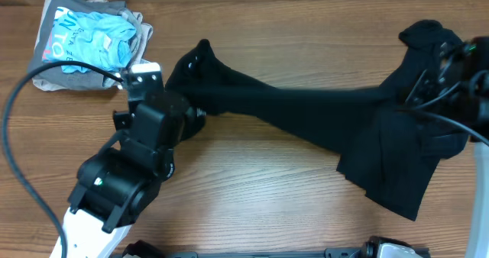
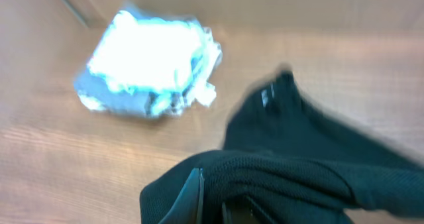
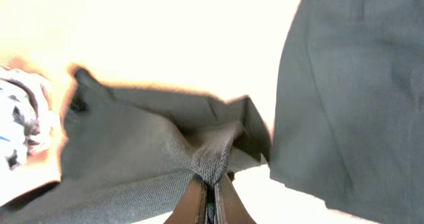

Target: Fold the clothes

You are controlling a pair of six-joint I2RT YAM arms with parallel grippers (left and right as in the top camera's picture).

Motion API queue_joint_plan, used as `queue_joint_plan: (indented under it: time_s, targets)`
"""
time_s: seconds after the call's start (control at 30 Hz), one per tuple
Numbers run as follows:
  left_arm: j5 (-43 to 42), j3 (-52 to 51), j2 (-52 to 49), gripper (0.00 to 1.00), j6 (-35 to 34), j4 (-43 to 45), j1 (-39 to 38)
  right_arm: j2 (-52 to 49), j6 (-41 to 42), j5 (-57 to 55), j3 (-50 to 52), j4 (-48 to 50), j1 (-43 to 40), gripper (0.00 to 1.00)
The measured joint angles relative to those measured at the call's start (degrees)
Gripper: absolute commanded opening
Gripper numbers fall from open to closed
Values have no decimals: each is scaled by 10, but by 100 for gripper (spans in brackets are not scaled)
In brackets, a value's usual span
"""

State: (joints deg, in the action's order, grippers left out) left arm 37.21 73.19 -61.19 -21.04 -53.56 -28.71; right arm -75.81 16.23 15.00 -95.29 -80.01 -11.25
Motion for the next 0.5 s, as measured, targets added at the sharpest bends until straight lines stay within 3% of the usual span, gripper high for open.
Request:
queue_joint_plan:
  time_s: [0.13, 0.33, 0.5]
  targets:
    - [57, 48, 2, 4, 48, 21, 0, 5, -6, -12, -136, -47, 0, 4]
    - [135, 200, 4, 4, 136, 25, -1, 12, -12, -19, -296, -132, 0, 4]
    - [152, 282, 15, 5, 177, 38, -1, 18, -22, -17, -363, -142, 0, 4]
